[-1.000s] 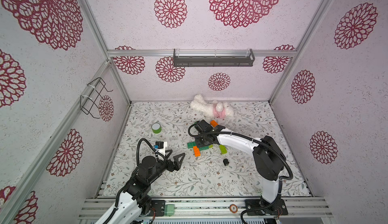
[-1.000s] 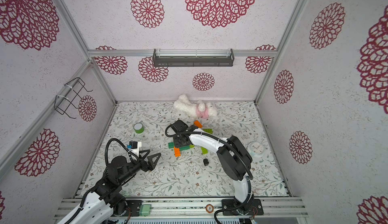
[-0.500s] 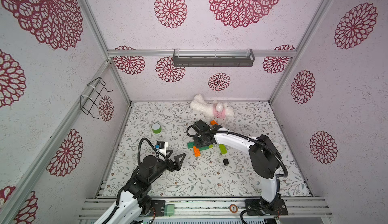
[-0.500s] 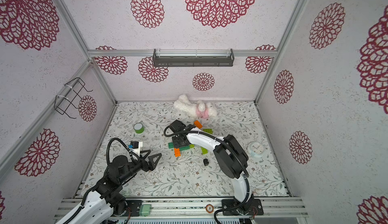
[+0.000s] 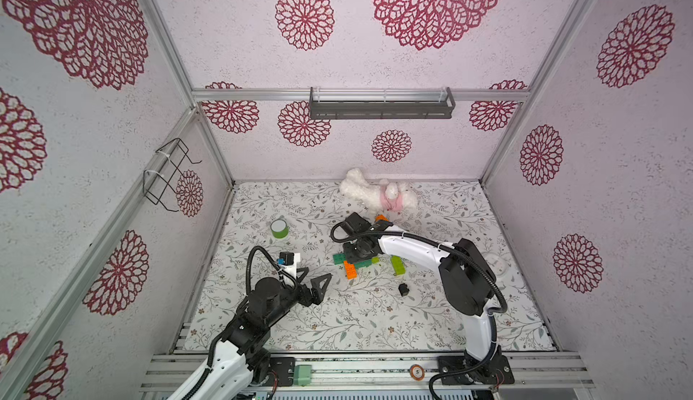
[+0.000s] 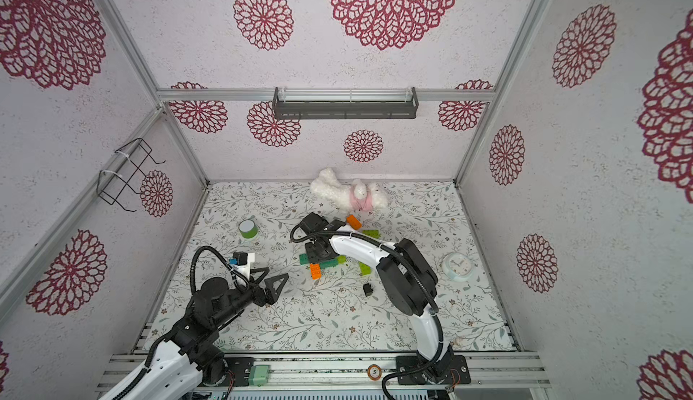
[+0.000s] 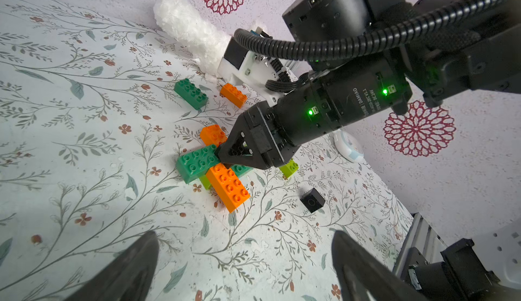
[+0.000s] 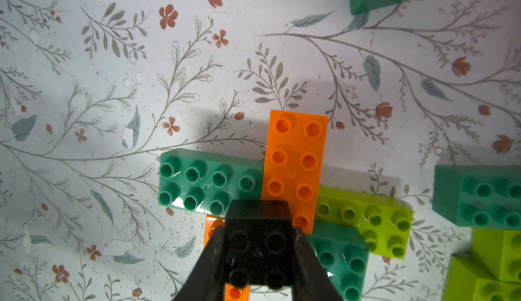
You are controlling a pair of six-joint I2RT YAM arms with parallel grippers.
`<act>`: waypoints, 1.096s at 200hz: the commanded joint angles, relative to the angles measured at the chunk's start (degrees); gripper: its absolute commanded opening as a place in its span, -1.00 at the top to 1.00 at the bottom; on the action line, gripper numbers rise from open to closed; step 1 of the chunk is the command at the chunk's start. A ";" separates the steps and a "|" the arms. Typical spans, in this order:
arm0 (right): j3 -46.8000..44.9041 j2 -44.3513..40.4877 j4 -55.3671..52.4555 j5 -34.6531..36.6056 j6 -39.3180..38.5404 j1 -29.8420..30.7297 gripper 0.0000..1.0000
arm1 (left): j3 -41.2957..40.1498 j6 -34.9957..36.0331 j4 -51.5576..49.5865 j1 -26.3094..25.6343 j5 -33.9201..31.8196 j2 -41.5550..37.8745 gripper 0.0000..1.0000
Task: Assemble a small pinwheel with lego
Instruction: Assemble the lego brick with the lego brick.
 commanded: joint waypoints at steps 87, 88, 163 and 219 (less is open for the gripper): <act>8.13 6.81 -15.51 4.90 3.56 1.93 0.62 | 0.24 0.53 1.51 -0.98 0.22 -0.15 -0.94; 8.20 6.87 -15.61 4.90 3.52 1.92 0.62 | 0.22 0.54 1.49 -0.99 0.18 -0.15 -0.94; 11.42 9.86 -19.48 5.96 6.88 3.02 0.63 | 0.41 0.46 -0.14 -2.31 -1.36 -1.76 -0.94; 12.16 11.37 -20.01 6.33 7.62 3.24 0.63 | 0.21 0.17 -0.90 -3.28 -2.00 -3.46 -0.94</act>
